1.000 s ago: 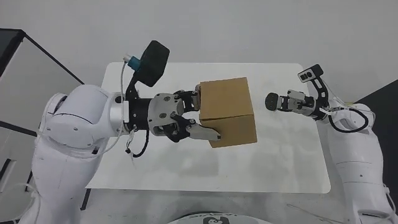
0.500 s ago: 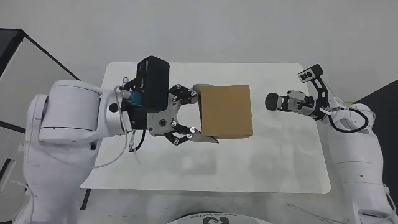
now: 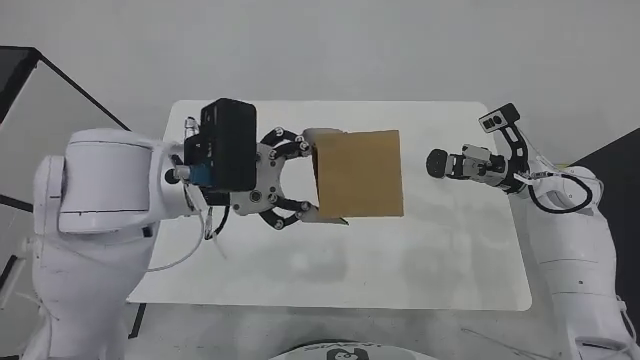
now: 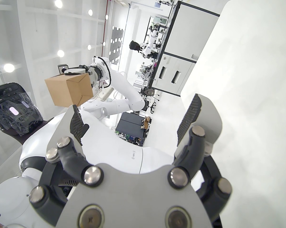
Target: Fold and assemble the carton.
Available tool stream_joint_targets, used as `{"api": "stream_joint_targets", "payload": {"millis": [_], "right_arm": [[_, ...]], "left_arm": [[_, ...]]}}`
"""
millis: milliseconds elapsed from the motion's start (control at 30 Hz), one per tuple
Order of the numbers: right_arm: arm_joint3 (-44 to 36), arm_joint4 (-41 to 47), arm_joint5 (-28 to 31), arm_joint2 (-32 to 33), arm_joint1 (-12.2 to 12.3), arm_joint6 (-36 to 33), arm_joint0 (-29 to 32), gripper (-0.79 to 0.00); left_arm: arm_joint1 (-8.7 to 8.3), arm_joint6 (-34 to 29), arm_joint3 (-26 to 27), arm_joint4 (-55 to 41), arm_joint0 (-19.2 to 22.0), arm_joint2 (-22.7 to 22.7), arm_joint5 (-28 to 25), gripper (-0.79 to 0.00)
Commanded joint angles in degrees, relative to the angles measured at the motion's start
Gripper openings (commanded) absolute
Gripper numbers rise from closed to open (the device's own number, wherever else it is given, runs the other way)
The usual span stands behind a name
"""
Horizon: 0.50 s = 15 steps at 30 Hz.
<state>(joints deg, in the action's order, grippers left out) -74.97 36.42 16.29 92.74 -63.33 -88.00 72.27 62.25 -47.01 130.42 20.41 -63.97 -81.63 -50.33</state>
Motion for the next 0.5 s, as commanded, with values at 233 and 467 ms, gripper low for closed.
{"api": "stream_joint_targets", "payload": {"millis": [233, 467], "right_arm": [[0.0, 0.0, 0.0, 0.0, 0.0, 0.0, 0.0, 0.0], [0.0, 0.0, 0.0, 0.0, 0.0, 0.0, 0.0, 0.0]], "left_arm": [[0.75, 16.9, 1.03, 20.91, 2.24, -3.42, -7.53, -0.785], [0.49, 22.9, 1.69, 31.5, 1.27, -3.26, -7.67, -0.785]]}}
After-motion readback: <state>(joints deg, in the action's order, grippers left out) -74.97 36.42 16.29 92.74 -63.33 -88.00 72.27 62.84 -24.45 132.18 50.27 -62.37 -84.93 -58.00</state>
